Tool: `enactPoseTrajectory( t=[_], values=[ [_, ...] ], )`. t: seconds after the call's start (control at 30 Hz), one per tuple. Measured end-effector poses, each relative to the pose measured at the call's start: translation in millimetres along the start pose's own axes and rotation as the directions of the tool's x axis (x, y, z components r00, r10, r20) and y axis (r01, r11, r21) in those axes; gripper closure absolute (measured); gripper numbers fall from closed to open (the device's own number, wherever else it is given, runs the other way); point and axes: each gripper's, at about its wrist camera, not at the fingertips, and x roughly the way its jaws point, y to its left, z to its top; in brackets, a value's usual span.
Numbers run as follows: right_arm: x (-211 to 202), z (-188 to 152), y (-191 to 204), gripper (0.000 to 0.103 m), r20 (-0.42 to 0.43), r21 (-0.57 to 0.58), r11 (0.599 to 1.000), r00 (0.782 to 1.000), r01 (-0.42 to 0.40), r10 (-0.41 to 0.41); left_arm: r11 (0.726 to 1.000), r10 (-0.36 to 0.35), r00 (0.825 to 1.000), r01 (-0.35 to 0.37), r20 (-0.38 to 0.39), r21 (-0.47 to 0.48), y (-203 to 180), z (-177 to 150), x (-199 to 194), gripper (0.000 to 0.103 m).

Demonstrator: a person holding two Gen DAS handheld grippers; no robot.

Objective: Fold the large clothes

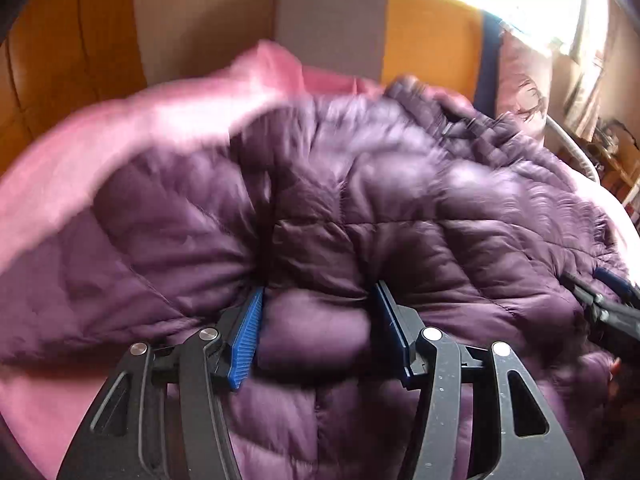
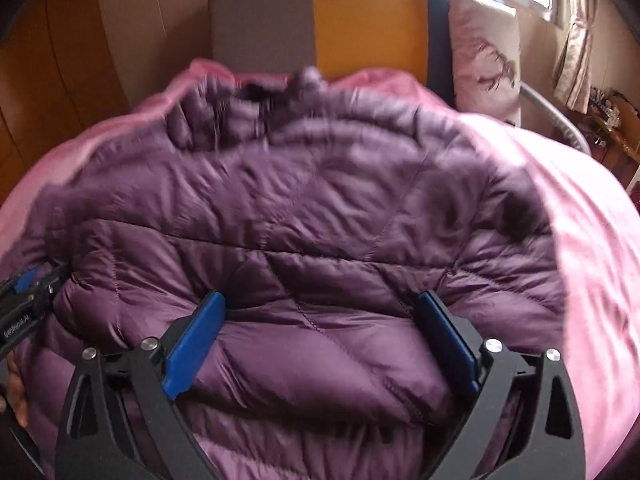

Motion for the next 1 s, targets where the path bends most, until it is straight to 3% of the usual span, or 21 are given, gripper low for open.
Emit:
enactPoseTrajectory(
  t=[0.13,0.23,0.3,0.4,0.5,0.53,0.6,0.67,0.7,0.77,0.83,0.87,0.9,0.97,1.0],
  values=[
    [8,3,-1,0.003,-0.014,0.000,1.000,1.000,0.005,-0.005,1.000,-0.015,1.000,0.015,0.004,-0.024,4,7,4,0.046],
    [9,4,-4,0.003,-0.010,0.007,1.000,1.000,-0.006,0.006,0.992,-0.054,0.998,0.057,0.031,-0.113,25,5,-21,0.042],
    [10,2,-3,0.003,-0.007,0.006,1.000,1.000,-0.005,0.005,0.972,-0.097,0.991,0.113,0.088,-0.208,48,-5,-44,0.025],
    [9,-1,-2,0.003,-0.003,0.007,1.000,1.000,-0.006,0.006,0.910,-0.111,0.982,0.163,0.155,-0.380,104,-28,-76,0.024],
    [5,-4,-1,0.003,0.001,0.007,1.000,1.000,-0.008,0.008,0.804,-0.088,0.982,0.170,0.169,-0.569,171,-60,-98,0.024],
    [5,-4,-1,0.003,0.003,0.009,1.000,1.000,-0.007,0.007,0.758,-0.080,0.982,0.172,0.172,-0.629,197,-73,-105,0.024],
    [3,-5,-2,0.003,0.005,0.009,1.000,1.000,-0.009,0.009,0.693,-0.008,0.984,0.133,0.176,-0.709,238,-91,-117,0.024],
    [3,-5,-3,0.003,0.007,0.008,1.000,1.000,-0.008,0.008,0.582,0.078,0.984,0.086,0.160,-0.809,287,-113,-125,0.024],
    [2,-5,-2,0.003,0.008,0.007,1.000,1.000,-0.007,0.006,0.508,0.086,0.981,0.107,0.174,-0.855,315,-125,-129,0.029],
    [1,-6,-2,0.003,0.009,0.007,1.000,1.000,-0.005,0.005,0.409,0.089,0.975,0.149,0.202,-0.900,353,-134,-131,0.037],
    [0,-6,-2,0.003,0.009,0.004,1.000,1.000,-0.002,0.002,0.358,0.090,0.975,0.159,0.204,-0.920,376,-131,-127,0.044],
    [0,-6,-2,0.003,0.009,0.004,1.000,1.000,-0.002,0.002,0.344,0.088,0.977,0.151,0.192,-0.927,387,-128,-123,0.058],
    [0,-6,-2,0.003,0.009,0.004,1.000,1.000,-0.002,0.002,0.338,0.096,0.980,0.130,0.172,-0.932,392,-124,-119,0.081],
    [0,-6,-2,0.003,0.009,0.003,1.000,1.000,0.001,-0.001,0.336,0.094,0.984,0.110,0.150,-0.935,402,-115,-114,0.093],
    [0,-6,-2,0.003,0.008,0.001,1.000,1.000,0.002,-0.002,0.349,0.103,0.983,0.107,0.151,-0.931,402,-109,-117,0.095]
  ],
)
